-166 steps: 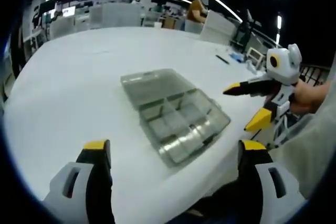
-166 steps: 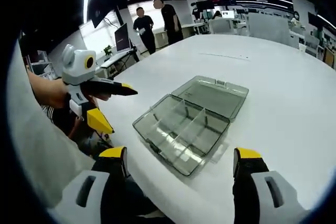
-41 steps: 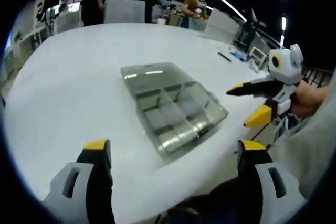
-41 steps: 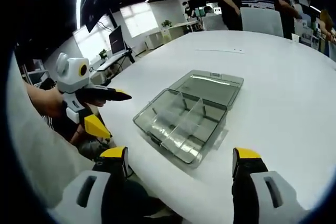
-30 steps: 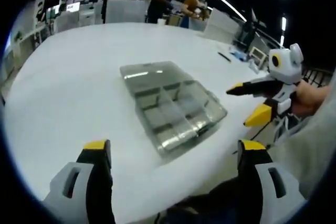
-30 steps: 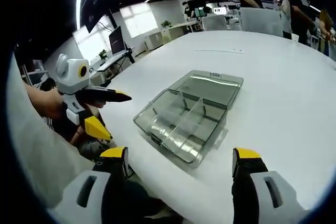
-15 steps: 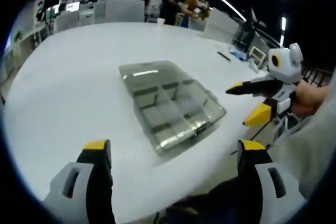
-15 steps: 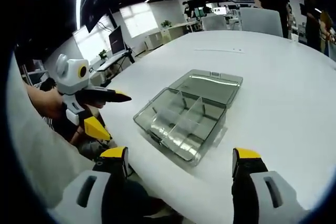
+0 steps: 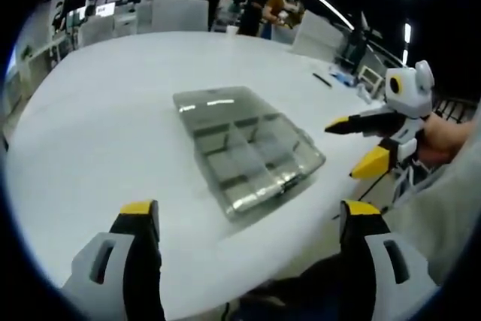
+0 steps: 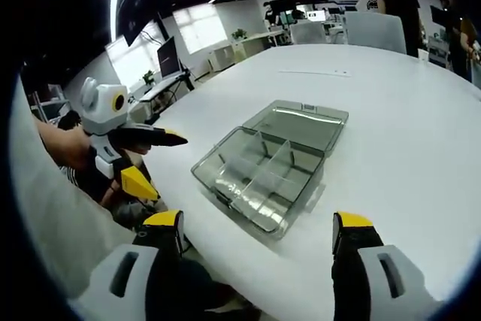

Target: Insert the divider into the dual guide fixture by aligning both edges with the guide slots and pushing it downward to the bottom, including one-sided entry, uneven engagement, binding, and posture correction.

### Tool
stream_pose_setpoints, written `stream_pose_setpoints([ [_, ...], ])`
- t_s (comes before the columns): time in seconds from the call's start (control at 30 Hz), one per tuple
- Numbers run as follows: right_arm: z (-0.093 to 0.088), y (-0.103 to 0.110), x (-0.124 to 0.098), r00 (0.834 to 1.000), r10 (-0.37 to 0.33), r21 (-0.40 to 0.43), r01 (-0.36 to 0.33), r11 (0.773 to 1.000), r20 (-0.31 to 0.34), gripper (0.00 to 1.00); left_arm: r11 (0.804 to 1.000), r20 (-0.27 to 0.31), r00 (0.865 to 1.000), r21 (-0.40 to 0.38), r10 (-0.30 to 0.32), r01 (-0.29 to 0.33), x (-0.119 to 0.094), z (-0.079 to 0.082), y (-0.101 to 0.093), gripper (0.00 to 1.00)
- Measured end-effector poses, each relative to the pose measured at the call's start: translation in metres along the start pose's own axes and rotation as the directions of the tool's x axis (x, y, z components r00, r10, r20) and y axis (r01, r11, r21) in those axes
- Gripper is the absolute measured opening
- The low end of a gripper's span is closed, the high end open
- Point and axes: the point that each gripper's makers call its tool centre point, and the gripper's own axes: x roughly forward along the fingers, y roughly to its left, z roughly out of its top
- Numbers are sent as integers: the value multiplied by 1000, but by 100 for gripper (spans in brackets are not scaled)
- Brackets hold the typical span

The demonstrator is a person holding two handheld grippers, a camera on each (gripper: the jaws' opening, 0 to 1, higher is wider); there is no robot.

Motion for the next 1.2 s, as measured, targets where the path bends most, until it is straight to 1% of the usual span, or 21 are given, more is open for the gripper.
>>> stream_pose_setpoints([
  [0.33, -2, -1, -1, 1000, 4, 3, -4, 1000, -1, 79, 1000, 0, 1000, -3, 2, -2, 2, 1, -1, 98],
  [0.47, -2, -1, 0, 1000, 6, 7, -6, 1000, 3, 79, 1000, -12, 1000, 7, 1, -1, 3, -1, -2, 98],
  [0.57, -3, -1, 0, 1000, 9, 5, -9, 1000, 1, 79, 1000, -4, 1000, 6, 3, -3, 2, 2, -2, 98],
  [0.7, -5, -1, 1, 1000, 12, 3, -12, 1000, -6, 79, 1000, -5, 1000, 4, 5, -5, 3, 1, -1, 98],
  [1.0, -1, -2, 2, 1000, 13, -1, -13, 1000, -6, 79, 1000, -6, 1000, -4, 6, -6, 4, -1, 1, 98],
  [1.2, -1, -2, 3, 1000, 15, -5, -15, 1000, -11, 79, 1000, -5, 1000, -1, 8, -8, 3, 1, 5, 98],
])
